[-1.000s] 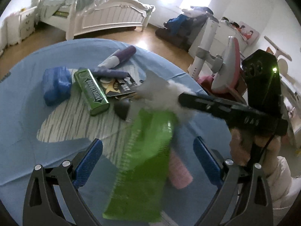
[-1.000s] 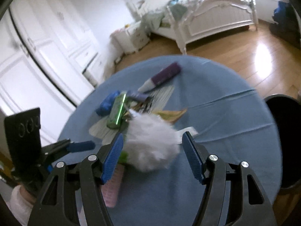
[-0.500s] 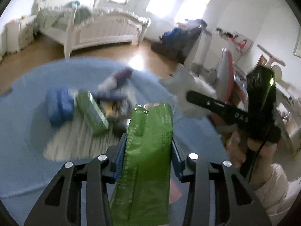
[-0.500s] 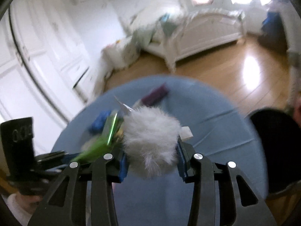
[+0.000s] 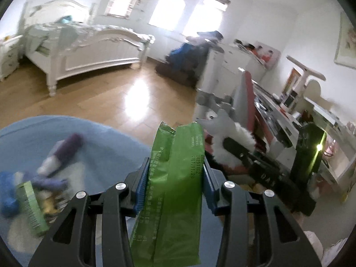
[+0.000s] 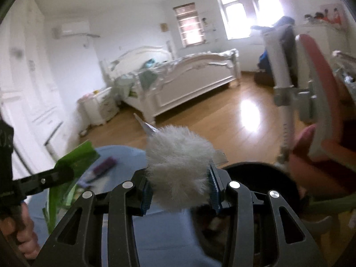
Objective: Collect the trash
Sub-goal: 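Carry the green packet and pom-pom over the bin and open both tools, then grasp the purple tube with the right tool while the left tool grasps the blue packet, then carry the blue packet and purple tube over the bin and open both tools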
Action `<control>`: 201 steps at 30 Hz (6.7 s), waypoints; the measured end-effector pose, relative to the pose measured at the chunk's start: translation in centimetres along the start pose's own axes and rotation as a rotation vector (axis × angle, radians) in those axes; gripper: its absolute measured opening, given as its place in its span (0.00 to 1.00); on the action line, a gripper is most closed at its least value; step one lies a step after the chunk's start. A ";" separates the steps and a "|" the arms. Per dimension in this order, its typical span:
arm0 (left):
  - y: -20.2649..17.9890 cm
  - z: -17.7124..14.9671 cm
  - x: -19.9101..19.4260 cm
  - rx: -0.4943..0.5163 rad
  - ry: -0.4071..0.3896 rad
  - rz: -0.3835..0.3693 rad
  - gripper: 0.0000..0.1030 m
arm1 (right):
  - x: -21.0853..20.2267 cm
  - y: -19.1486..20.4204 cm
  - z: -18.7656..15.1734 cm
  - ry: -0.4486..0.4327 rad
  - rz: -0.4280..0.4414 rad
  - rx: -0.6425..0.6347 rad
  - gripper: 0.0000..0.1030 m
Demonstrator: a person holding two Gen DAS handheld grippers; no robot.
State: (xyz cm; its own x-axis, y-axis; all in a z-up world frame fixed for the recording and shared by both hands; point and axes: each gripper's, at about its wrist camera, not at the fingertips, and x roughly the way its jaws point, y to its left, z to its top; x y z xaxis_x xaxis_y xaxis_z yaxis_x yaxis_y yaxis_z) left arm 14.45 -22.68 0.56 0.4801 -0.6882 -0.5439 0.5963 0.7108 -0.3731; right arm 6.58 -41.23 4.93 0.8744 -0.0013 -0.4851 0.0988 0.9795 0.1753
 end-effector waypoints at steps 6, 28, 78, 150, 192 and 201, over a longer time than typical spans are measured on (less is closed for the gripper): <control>-3.3 1.6 5.8 0.033 0.039 -0.060 0.41 | 0.6 -4.3 -0.3 -0.023 -0.114 -0.019 0.41; -3.7 2.0 16.5 0.003 0.186 -0.050 0.41 | 6.3 -12.1 -1.8 0.030 -0.217 0.049 0.41; 21.4 -4.8 -10.3 -0.317 0.065 0.500 0.85 | 15.4 20.4 1.4 0.480 0.331 -0.008 0.65; 21.3 -5.5 -10.1 -0.242 0.090 0.646 0.43 | -4.0 2.1 -4.3 0.095 0.189 0.014 0.25; -5.3 0.4 15.3 -0.002 0.201 -0.007 0.44 | 5.3 -11.9 -3.9 0.141 -0.109 0.065 0.25; -5.3 0.5 16.4 -0.001 0.234 0.033 0.78 | 5.9 -12.2 -3.8 0.165 -0.116 0.076 0.34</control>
State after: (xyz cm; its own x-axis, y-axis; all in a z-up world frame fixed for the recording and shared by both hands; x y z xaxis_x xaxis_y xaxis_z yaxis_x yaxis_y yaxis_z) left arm 19.49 -37.86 -6.01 0.3373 -0.6125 -0.7149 0.5818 0.7326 -0.3532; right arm 8.73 -52.40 -3.36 0.7657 -0.0743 -0.6389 0.2357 0.9566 0.1713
